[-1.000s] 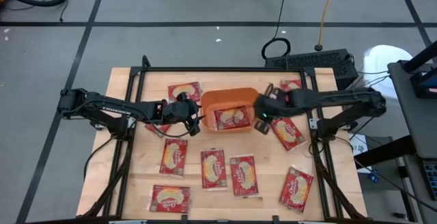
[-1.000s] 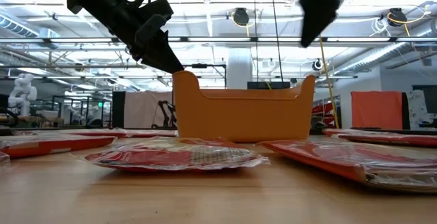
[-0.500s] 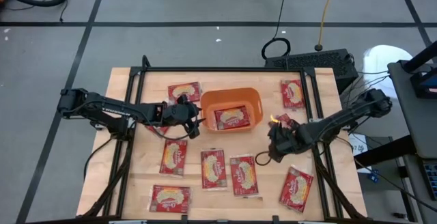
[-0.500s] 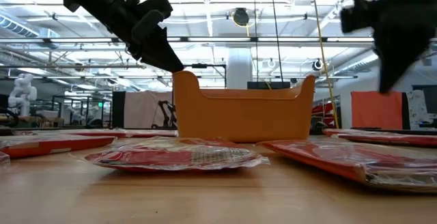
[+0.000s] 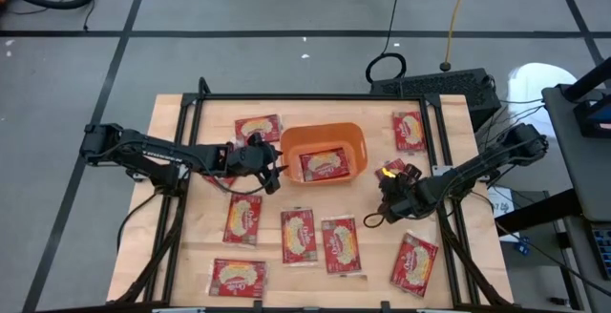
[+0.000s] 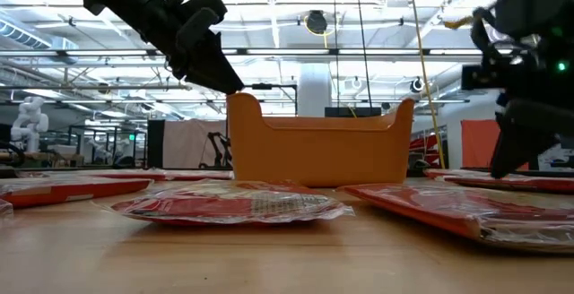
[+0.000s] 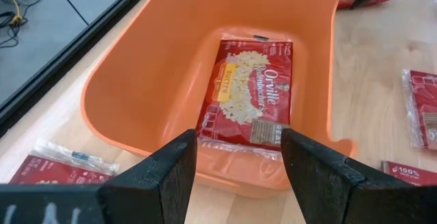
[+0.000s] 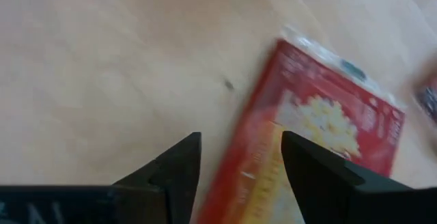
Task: Sort popcorn bags into baskets
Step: Put the red popcorn bag into the orange bin
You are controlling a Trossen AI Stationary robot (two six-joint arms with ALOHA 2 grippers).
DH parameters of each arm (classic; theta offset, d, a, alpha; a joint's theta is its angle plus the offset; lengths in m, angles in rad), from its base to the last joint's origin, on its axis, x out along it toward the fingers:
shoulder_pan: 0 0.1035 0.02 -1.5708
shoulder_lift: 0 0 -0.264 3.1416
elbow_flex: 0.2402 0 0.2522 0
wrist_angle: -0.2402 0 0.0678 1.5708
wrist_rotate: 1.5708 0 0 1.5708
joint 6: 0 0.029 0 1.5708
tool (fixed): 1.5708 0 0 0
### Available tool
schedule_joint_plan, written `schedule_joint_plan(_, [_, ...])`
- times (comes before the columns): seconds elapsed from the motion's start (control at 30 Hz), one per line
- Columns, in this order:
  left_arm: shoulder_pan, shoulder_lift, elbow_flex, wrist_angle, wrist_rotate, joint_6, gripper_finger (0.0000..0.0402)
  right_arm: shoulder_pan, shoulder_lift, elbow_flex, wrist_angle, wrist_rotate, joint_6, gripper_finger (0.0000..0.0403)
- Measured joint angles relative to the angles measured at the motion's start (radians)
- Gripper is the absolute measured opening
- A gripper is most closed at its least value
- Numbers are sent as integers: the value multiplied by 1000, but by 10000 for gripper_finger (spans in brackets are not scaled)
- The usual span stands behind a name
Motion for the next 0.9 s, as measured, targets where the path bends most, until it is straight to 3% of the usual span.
schedule_joint_plan(0.2, [0, 0, 0, 15, 0, 4, 218, 0, 0, -49, 10, 9, 47, 144])
schedule_joint_plan(0.47, [0, 0, 0, 27, 0, 4, 218, 0, -4, -68, 22, 12, 123, 13])
schedule_joint_plan(0.7, [-2, 0, 0, 27, 0, 4, 218, 4, -53, -70, 115, 0, 138, 1])
schedule_joint_plan(0.9, [-2, 0, 0, 27, 0, 4, 218, 24, -91, -70, 309, -131, 48, 1])
